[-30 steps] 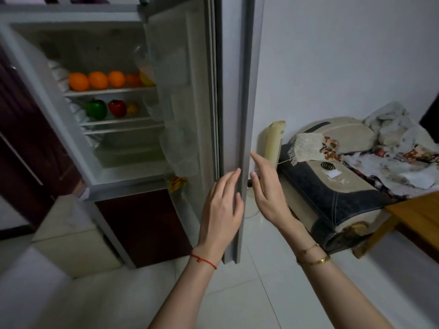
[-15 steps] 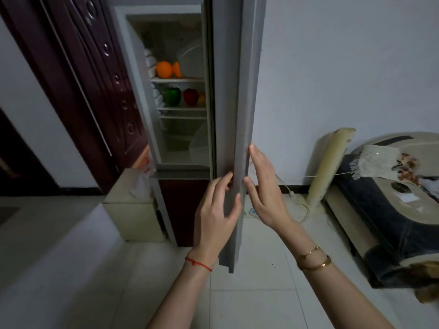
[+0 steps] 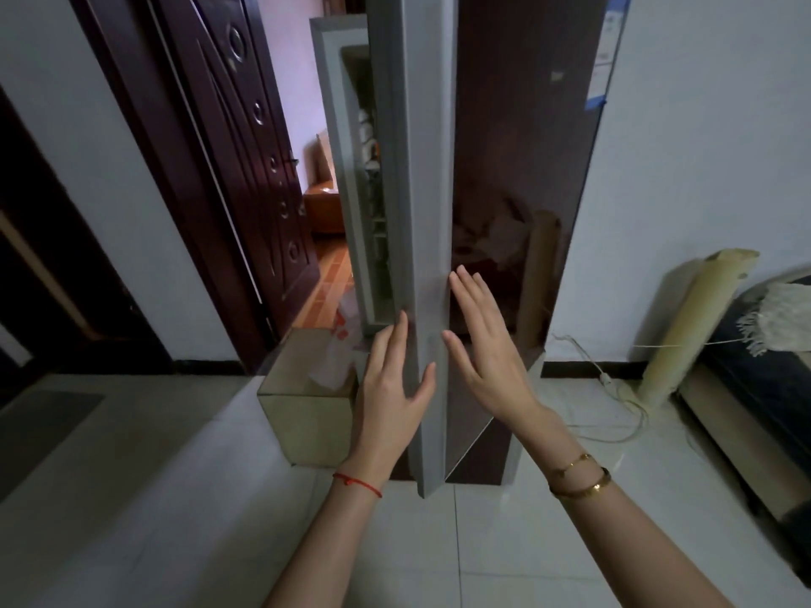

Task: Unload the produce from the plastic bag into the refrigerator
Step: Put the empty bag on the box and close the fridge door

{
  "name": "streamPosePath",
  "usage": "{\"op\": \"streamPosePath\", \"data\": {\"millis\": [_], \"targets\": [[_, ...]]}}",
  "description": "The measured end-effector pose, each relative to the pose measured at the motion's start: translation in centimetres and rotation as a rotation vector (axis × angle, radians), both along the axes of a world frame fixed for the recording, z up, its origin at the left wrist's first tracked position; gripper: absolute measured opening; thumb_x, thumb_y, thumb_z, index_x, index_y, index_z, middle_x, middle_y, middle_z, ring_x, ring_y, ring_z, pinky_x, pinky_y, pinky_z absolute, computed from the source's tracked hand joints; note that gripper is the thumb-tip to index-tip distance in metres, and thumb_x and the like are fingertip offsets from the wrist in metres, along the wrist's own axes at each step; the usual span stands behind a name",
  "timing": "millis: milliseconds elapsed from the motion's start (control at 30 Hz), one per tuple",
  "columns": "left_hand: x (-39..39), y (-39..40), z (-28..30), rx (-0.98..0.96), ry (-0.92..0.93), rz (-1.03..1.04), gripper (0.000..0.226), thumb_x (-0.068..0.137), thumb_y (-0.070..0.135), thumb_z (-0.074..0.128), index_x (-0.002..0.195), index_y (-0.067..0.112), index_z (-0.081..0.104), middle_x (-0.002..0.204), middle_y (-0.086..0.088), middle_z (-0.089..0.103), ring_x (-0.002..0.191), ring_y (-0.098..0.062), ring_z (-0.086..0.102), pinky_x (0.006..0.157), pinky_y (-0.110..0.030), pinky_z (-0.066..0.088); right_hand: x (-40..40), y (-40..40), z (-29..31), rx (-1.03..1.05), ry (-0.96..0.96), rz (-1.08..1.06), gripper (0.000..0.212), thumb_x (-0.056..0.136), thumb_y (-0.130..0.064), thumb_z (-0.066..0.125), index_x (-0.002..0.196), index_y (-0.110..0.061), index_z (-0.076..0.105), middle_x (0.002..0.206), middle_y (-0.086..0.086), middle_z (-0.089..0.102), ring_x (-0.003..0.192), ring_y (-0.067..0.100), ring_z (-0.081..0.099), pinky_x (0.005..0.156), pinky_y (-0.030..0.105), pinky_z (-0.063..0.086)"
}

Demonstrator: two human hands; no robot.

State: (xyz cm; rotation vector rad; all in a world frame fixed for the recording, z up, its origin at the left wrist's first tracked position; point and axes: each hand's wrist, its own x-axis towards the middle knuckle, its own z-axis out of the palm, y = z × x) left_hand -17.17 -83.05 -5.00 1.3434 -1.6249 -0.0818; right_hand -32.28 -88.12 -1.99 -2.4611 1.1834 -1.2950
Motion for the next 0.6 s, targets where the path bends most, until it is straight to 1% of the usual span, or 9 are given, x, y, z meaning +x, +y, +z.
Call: {"op": "streamPosePath", "data": {"millis": [67,133,233,333,433,467,533,567,600], "targets": [[2.1,-1.4,0.2,0.038,0.005,-0.006,0.075,0.094,0.035,0.058,0.155,0.022,0.018,0.154,0.003,0.029,0.138,-0.015,0.039,0.110,-0.035,0.041,2.0,-1.2,0.3,0.016,0.015,0.003,0.062,0.103,-0.029,0.045,0.156,-0.019,0.014,0.164,-0.008,0.005,0.151,0.011,-0.001,0.123,0.029,0.010],[4.2,-3.0,0.6,0.075,0.020,0.000,0.076,0.095,0.031,0.058,0.156,0.023,0.013,0.157,0.007,0.020,0.142,-0.010,0.029,0.114,-0.034,0.035,4.1,-2.6,0.8,0.019,0.031,0.008,0.061,0.103,-0.030,0.044,0.156,-0.022,0.014,0.164,-0.009,0.003,0.151,0.010,-0.003,0.122,0.027,0.008],[6.1,-5.0,1.1,0.114,0.017,0.012,0.076,0.097,0.028,0.056,0.156,0.026,0.008,0.161,0.002,0.014,0.145,-0.013,0.026,0.114,-0.028,0.028,5.9,-4.5,1.2,0.008,0.076,0.000,0.060,0.104,-0.032,0.042,0.156,-0.023,0.013,0.164,-0.010,0.002,0.151,0.009,-0.006,0.121,0.026,0.007],[8.3,-7.6,1.3,0.143,0.005,0.035,0.078,0.097,0.027,0.055,0.156,0.023,0.005,0.163,0.001,0.009,0.147,-0.015,0.019,0.113,-0.025,0.019,7.9,-7.0,1.2,0.005,0.120,0.007,0.061,0.104,-0.032,0.042,0.156,-0.022,0.012,0.164,-0.010,0.002,0.151,0.010,-0.008,0.122,0.030,0.008],[10.4,-10.4,1.6,0.164,-0.013,0.079,0.079,0.097,0.027,0.055,0.156,0.019,0.004,0.163,-0.002,0.009,0.147,-0.012,0.012,0.113,-0.022,0.012,9.7,-9.7,1.1,-0.020,0.178,-0.011,0.061,0.105,-0.034,0.040,0.156,-0.021,0.011,0.164,-0.010,0.000,0.151,0.011,-0.010,0.124,0.036,0.006],[11.1,-11.4,1.5,0.179,-0.006,0.084,0.079,0.097,0.028,0.055,0.157,0.020,0.004,0.163,-0.002,0.009,0.148,-0.013,0.014,0.114,-0.024,0.014,10.2,-10.6,1.1,-0.033,0.198,-0.018,0.061,0.105,-0.034,0.039,0.156,-0.021,0.011,0.164,-0.009,0.001,0.151,0.012,-0.010,0.124,0.038,0.005],[12.5,-13.5,1.5,0.214,0.036,0.067,0.079,0.096,0.029,0.056,0.157,0.021,0.005,0.162,-0.001,0.014,0.146,-0.018,0.025,0.117,-0.034,0.027,11.4,-12.5,0.9,-0.044,0.222,-0.017,0.061,0.105,-0.034,0.039,0.156,-0.020,0.010,0.164,-0.008,0.001,0.151,0.012,-0.009,0.124,0.038,0.003],[13.1,-14.5,1.5,0.225,0.062,0.058,0.078,0.096,0.029,0.056,0.156,0.022,0.006,0.160,-0.001,0.017,0.144,-0.018,0.029,0.116,-0.039,0.033,12.0,-13.5,0.9,-0.045,0.229,-0.014,0.060,0.105,-0.034,0.039,0.156,-0.020,0.010,0.164,-0.008,0.000,0.151,0.012,-0.010,0.124,0.038,0.003],[13.6,-15.5,1.6,0.228,0.084,0.056,0.078,0.096,0.029,0.056,0.156,0.022,0.007,0.159,0.000,0.019,0.143,-0.018,0.032,0.115,-0.040,0.035,12.5,-14.5,0.8,-0.045,0.235,-0.011,0.060,0.105,-0.034,0.039,0.156,-0.020,0.010,0.164,-0.008,0.000,0.151,0.012,-0.010,0.124,0.038,0.002]]}}
